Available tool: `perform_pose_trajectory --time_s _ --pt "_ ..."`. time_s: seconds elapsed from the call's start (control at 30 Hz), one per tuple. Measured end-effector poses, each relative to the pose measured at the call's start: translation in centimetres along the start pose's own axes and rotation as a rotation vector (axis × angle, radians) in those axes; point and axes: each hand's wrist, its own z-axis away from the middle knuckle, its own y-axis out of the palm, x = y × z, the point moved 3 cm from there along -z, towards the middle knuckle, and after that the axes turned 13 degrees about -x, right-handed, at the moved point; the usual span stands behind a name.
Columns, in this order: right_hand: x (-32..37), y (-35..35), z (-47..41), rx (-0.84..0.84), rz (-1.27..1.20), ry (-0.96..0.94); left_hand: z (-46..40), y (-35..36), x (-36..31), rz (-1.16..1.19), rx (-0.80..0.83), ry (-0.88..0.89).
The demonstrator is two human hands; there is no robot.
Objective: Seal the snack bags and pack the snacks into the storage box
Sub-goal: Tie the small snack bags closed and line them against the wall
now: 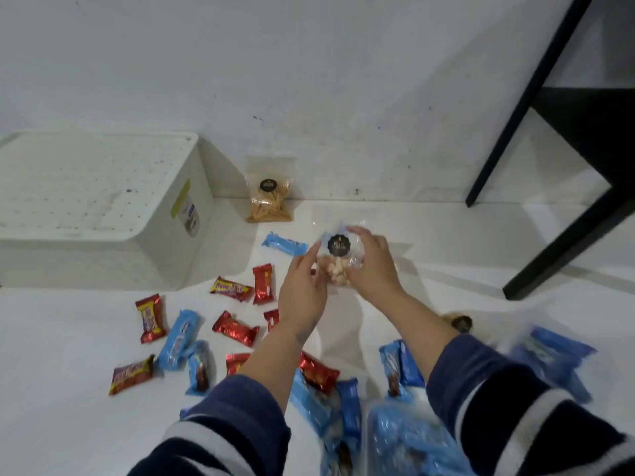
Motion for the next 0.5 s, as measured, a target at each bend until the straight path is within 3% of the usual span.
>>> perform_pose_trajectory --time_s 0.27,0.5 --pt "4.5 6.1 -13.3 -0.008 -0.052 -0.057 -14.8 2.2 2.5 -0.047 0.027 0.026" --pt "3.4 10.2 -16.8 0.089 0.007 0.001 -17.6 5.5 6.3 -0.081 0.142 -0.024"
